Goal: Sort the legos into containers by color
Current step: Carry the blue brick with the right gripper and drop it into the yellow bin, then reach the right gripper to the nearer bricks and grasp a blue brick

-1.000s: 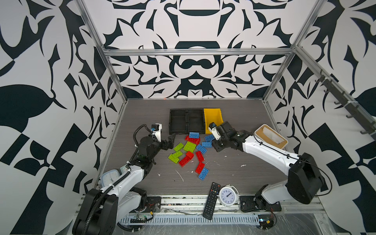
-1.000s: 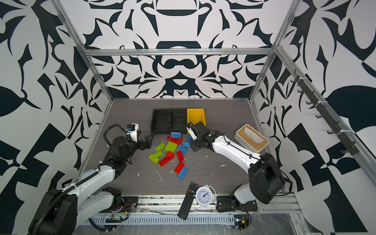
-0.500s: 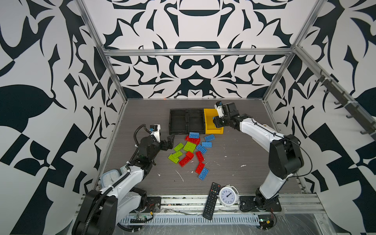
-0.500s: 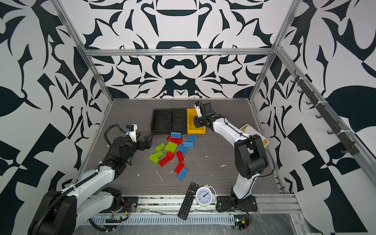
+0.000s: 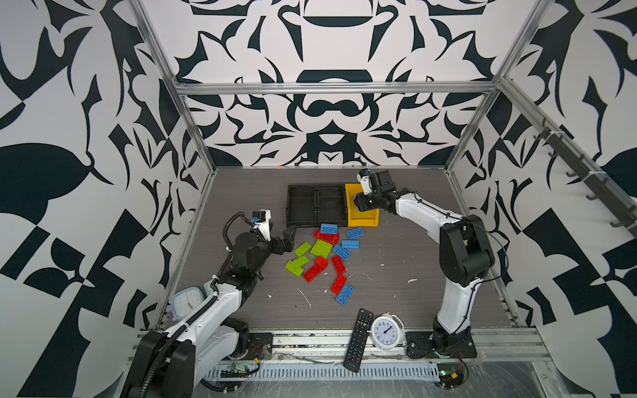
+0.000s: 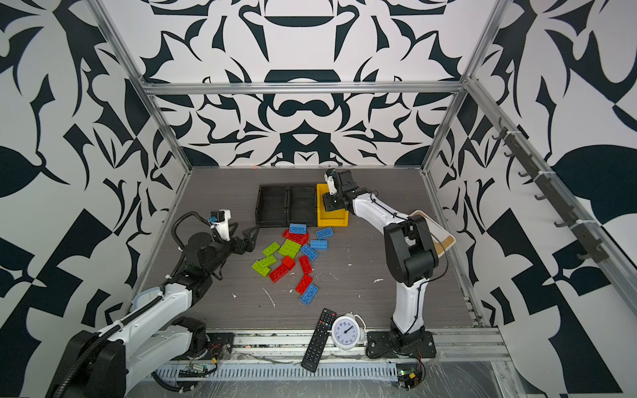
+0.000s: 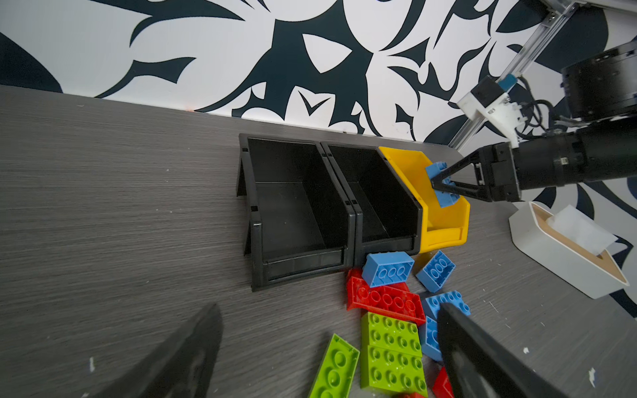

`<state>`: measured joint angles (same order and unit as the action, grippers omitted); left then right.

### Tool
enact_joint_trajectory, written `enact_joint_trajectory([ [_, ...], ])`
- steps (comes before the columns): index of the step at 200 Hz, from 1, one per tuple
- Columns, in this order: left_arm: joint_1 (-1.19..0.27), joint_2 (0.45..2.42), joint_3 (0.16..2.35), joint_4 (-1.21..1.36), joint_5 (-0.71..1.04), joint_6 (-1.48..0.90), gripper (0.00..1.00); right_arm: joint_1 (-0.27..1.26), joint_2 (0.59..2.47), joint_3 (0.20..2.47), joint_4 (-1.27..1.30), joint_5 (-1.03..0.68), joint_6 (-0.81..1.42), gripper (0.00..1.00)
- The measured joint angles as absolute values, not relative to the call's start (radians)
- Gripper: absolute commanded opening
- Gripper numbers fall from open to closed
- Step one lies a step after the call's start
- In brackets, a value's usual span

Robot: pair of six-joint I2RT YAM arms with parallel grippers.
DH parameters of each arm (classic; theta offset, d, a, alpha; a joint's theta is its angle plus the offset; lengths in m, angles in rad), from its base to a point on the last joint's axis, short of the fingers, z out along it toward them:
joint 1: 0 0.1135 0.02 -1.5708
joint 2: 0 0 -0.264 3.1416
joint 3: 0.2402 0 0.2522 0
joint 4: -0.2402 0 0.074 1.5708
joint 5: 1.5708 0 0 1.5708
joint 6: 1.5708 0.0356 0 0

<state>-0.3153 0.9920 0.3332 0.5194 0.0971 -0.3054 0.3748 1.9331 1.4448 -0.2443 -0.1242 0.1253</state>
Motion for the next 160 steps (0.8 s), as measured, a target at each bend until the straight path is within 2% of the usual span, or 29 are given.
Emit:
enact_joint_trajectory([
  [30, -0.315, 0.992, 0.333, 0.519, 0.105, -0.303, 0.99, 0.374, 1.956, 1.445, -0.241, -0.128, 0.145, 0.30],
  [47, -0.315, 0.992, 0.333, 0.519, 0.106, -0.301, 0.99, 0.374, 1.962, 1.445, -0.237, -0.127, 0.155, 0.43],
  [58, -0.315, 0.992, 0.333, 0.519, 0.106, -0.299, 0.99, 0.374, 1.963, 1.445, -0.234, -0.127, 0.161, 0.48],
  [89, -0.315, 0.992, 0.333, 0.519, 0.106, -0.299, 0.99, 0.374, 1.963, 1.451, -0.234, -0.127, 0.163, 0.56],
  [129, -0.315, 0.992, 0.333, 0.519, 0.106, -0.299, 0.99, 0.374, 1.934, 1.444, -0.243, -0.125, 0.159, 0.58],
  [160, -0.315, 0.988, 0.333, 0.518, 0.106, -0.297, 0.99, 0.385, 1.784, 1.324, -0.256, -0.128, 0.164, 0.59],
])
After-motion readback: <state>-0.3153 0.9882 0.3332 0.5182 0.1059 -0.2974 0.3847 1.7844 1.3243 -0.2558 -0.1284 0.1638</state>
